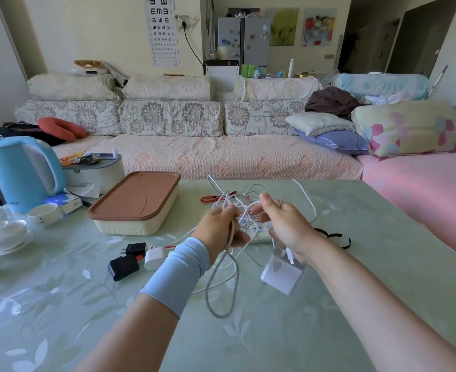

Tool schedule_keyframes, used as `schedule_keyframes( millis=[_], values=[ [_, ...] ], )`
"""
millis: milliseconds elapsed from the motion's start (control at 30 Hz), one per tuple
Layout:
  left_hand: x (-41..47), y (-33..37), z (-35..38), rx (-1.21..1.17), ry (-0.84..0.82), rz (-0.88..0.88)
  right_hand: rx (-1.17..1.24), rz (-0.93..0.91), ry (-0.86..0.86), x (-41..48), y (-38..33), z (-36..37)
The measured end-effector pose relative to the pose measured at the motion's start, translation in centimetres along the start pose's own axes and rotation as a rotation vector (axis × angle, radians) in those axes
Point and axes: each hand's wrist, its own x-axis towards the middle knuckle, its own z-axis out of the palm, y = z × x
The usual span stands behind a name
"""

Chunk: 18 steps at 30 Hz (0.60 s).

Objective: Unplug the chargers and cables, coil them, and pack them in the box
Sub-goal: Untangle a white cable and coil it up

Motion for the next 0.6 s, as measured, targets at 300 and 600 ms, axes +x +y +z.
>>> schedule_keyframes(
  millis=[300, 600],
  values=[
    [0.8, -0.1, 0.7, -0.611, 0.043, 0.035, -0.014, -0.009, -0.456, -1.5, 0.3, 1.0],
    [0.5, 1.1, -0.8, -0.729, 0.004, 0.073, -0.202, 0.145, -0.602, -2.1, 0.5, 1.1]
  ],
)
